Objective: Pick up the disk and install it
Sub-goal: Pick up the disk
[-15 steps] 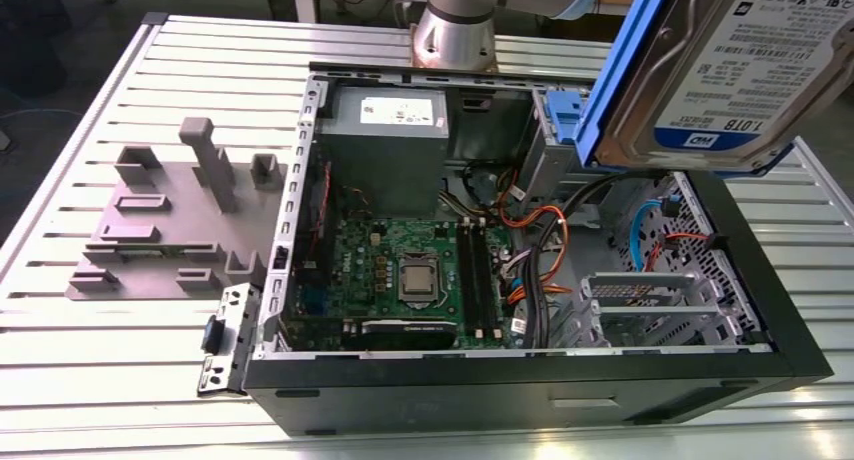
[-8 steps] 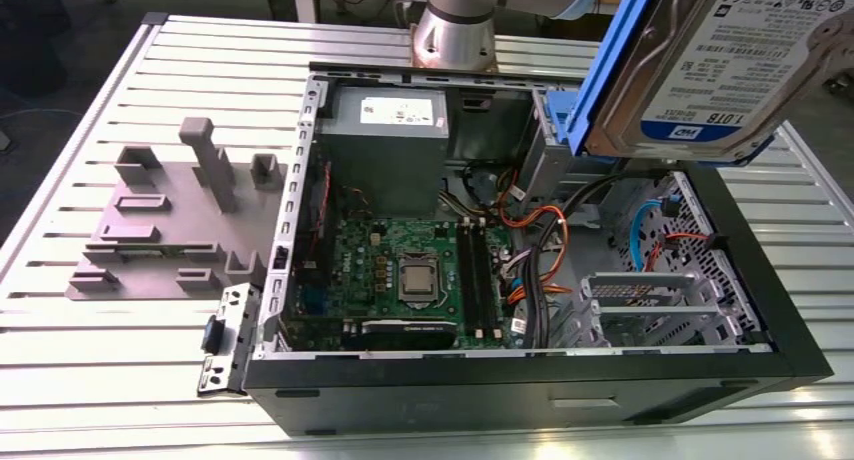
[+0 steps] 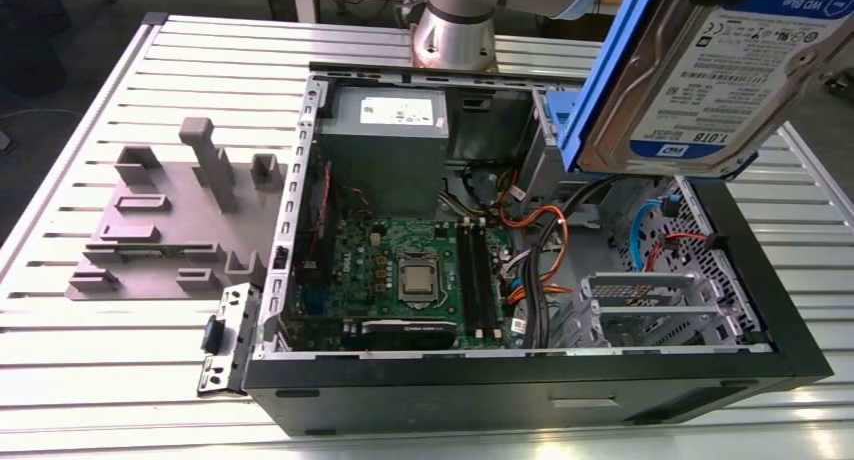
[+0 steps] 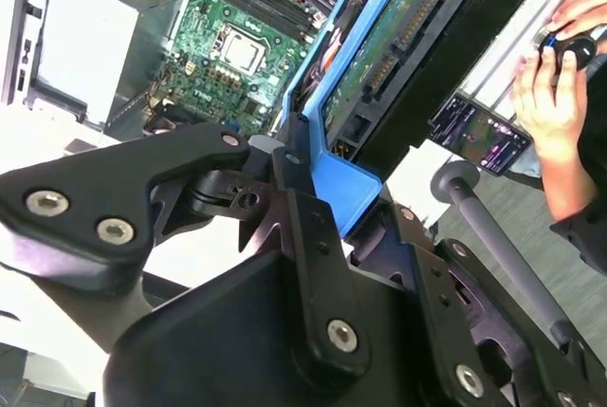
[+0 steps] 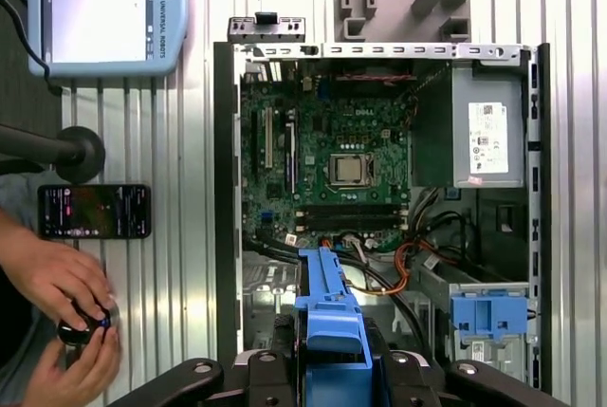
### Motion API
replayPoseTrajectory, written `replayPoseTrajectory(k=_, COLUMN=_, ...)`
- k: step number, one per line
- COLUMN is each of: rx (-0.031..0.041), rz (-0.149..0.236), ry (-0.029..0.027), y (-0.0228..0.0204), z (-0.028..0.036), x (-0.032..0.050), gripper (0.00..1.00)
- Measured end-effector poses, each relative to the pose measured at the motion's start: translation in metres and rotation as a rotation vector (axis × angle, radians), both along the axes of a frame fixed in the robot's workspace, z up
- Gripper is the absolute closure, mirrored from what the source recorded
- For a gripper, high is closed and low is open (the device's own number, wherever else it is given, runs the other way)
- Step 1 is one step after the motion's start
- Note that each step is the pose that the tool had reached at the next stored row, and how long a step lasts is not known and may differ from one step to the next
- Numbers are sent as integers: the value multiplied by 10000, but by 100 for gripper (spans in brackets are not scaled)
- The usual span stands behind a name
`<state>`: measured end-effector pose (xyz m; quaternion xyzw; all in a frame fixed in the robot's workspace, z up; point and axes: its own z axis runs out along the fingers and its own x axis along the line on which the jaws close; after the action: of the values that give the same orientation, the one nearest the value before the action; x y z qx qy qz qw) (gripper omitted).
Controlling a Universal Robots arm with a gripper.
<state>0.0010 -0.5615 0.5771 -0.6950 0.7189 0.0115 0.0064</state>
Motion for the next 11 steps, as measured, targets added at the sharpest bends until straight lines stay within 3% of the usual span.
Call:
replayPoseTrajectory(k=5, rx=-37, rz=12, ry=-6, y=0, z=-83, x=34, gripper=64)
replayPoseTrajectory(k=11, rx=-38, rz=11, ry=-5, y=-1, z=-143, x=156, gripper=64)
